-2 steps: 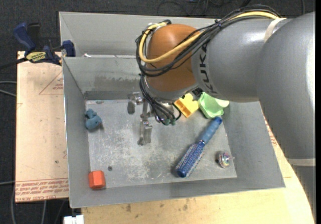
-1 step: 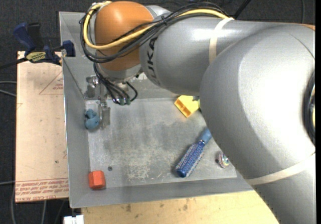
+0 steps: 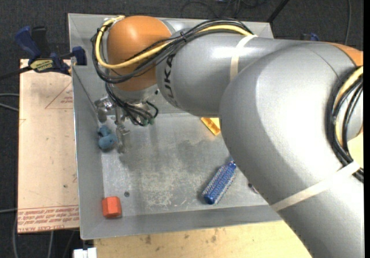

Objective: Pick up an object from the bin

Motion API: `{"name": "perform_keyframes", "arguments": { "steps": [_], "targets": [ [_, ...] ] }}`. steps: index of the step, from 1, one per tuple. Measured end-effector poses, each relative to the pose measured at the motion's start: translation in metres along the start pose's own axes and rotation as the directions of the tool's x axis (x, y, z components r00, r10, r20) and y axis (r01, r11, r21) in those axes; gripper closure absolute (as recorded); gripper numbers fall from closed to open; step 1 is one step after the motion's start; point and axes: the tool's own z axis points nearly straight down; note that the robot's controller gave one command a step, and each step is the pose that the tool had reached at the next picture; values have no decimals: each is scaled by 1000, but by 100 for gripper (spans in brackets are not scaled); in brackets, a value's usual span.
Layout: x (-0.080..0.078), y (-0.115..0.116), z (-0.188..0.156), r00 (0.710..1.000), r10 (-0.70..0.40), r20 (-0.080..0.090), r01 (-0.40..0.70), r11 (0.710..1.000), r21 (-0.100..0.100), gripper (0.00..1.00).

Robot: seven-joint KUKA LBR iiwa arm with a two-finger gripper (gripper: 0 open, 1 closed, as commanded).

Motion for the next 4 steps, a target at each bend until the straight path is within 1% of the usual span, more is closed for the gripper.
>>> {"name": "perform_keyframes", "arguments": {
  "steps": [1,2,3,4],
  "targets": [
    [42,-10,-16,1000,-20,0,20,1000,1,0],
    [22,3,-8,968,-252,5,252,968,1,0],
    [-3,-6,19,882,-471,1,471,882,7,0],
    [-4,-2,19,881,-473,7,473,881,2,100]
  ]
}}
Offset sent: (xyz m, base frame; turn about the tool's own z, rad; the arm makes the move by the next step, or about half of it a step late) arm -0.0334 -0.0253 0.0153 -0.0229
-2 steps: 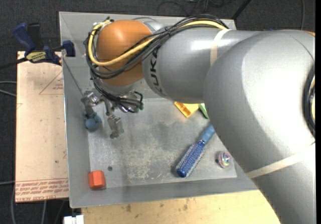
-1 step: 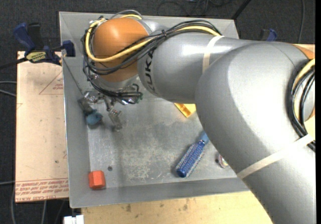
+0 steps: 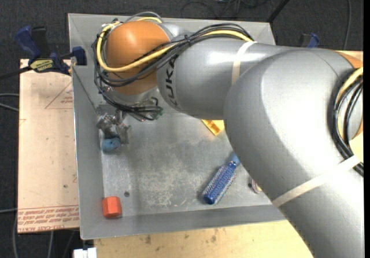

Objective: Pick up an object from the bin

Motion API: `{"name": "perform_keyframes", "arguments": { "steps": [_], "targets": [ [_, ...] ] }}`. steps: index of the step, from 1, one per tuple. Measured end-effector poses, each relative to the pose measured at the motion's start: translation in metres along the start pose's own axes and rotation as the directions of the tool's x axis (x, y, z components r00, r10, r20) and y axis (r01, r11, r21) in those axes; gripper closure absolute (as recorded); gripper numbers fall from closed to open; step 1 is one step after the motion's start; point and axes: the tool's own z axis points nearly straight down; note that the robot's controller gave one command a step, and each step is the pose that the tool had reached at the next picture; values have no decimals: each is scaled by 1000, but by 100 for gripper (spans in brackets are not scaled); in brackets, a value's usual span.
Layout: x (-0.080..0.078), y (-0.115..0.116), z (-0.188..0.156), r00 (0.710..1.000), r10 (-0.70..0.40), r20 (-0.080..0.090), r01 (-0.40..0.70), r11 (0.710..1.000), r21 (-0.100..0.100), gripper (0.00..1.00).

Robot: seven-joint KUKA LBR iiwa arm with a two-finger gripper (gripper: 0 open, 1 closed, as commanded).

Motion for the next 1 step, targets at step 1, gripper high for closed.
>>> {"name": "perform_keyframes", "arguments": {
  "steps": [1],
  "targets": [
    [7,-5,-97,1000,28,4,-28,1000,4,100]
  ]
}}
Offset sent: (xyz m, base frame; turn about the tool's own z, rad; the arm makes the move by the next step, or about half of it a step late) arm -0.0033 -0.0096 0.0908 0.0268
